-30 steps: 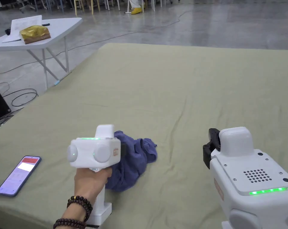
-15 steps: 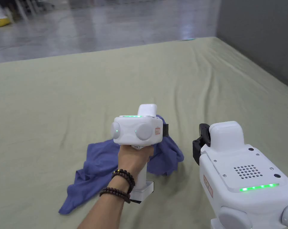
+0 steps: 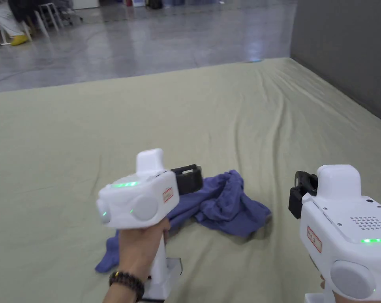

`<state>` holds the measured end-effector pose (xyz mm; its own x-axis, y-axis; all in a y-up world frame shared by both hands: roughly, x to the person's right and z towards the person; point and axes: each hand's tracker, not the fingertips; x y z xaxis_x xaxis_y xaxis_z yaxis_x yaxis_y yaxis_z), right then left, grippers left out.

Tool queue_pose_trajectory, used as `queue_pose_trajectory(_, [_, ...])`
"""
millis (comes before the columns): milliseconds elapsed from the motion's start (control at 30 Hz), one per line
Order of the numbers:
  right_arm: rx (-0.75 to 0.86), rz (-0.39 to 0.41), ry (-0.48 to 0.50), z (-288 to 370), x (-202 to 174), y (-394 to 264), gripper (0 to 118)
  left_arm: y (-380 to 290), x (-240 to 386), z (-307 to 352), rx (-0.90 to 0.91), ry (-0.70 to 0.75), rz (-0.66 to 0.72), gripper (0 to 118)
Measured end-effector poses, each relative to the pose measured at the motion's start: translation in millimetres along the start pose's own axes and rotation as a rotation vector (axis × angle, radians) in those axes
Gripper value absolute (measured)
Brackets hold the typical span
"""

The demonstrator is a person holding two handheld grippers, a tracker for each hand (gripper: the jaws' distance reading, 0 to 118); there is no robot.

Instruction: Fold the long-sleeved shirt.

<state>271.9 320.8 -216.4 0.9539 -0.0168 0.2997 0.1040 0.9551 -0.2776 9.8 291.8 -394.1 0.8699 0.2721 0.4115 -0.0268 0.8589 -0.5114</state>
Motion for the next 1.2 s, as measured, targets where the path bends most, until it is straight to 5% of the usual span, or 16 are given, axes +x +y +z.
queue_pose_trajectory(100, [0.042,0.060,0.014,7.1,-22.5,7.7,3,-15.3,-28.0,74.8,0.082,0.134,-0.003,115])
queue_pose_trajectory(133, [0.047,0.056,0.024,10.4,-28.4,8.6,3,-24.1,-35.7,100.8,0.125,0.178,-0.007,89])
queue_pose_trajectory(200, [0.056,0.052,0.046,17.3,-38.9,7.2,3,-43.2,-40.0,137.7,0.186,0.262,-0.076,2])
queue_pose_trajectory(267, [0.069,0.059,0.066,23.8,-46.6,1.5,3,-60.2,-44.6,165.1,0.212,0.364,-0.122,0])
queue_pose_trajectory(567, [0.050,0.105,0.098,29.7,-57.9,-0.8,3,-51.4,-48.1,164.2,0.124,0.315,-0.119,0])
queue_pose_trajectory(633, [0.050,0.107,0.099,28.6,-55.4,1.2,3,-38.9,-54.6,135.3,0.001,0.284,-0.102,18])
queue_pose_trajectory(667, [0.048,0.104,0.095,26.7,-53.9,1.6,3,-33.6,-60.2,115.2,-0.058,0.282,-0.094,18])
queue_pose_trajectory(700, [0.042,0.098,0.091,24.2,-51.7,1.0,3,-28.1,-66.2,94.2,-0.126,0.280,-0.086,58])
queue_pose_trajectory(733, [0.037,0.093,0.088,22.3,-49.8,0.0,3,-24.1,-73.8,70.3,-0.210,0.282,-0.084,110])
queue_pose_trajectory(767, [0.030,0.090,0.084,20.2,-47.5,-2.3,3,-24.4,-82.3,44.7,-0.239,0.265,-0.075,118])
queue_pose_trajectory(933, [-0.036,0.093,0.053,1.7,-35.3,-14.8,3,-19.7,-114.2,-79.2,-0.463,0.336,-0.071,115])
queue_pose_trajectory(1100, [-0.085,0.077,0.008,-13.5,-21.0,-21.9,3,-59.0,-126.8,-137.8,-0.720,0.341,-0.048,91])
queue_pose_trajectory(1133, [-0.093,0.076,0.002,-16.5,-18.8,-22.7,3,-63.1,-125.6,-133.7,-0.707,0.295,-0.008,84])
queue_pose_trajectory(1167, [-0.103,0.076,-0.004,-18.2,-17.0,-24.1,3,-57.8,-121.0,-124.7,-0.647,0.330,0.003,61])
queue_pose_trajectory(1200, [-0.118,0.076,-0.010,-21.5,-15.6,-24.9,3,-51.1,-117.1,-116.8,-0.638,0.280,0.022,17])
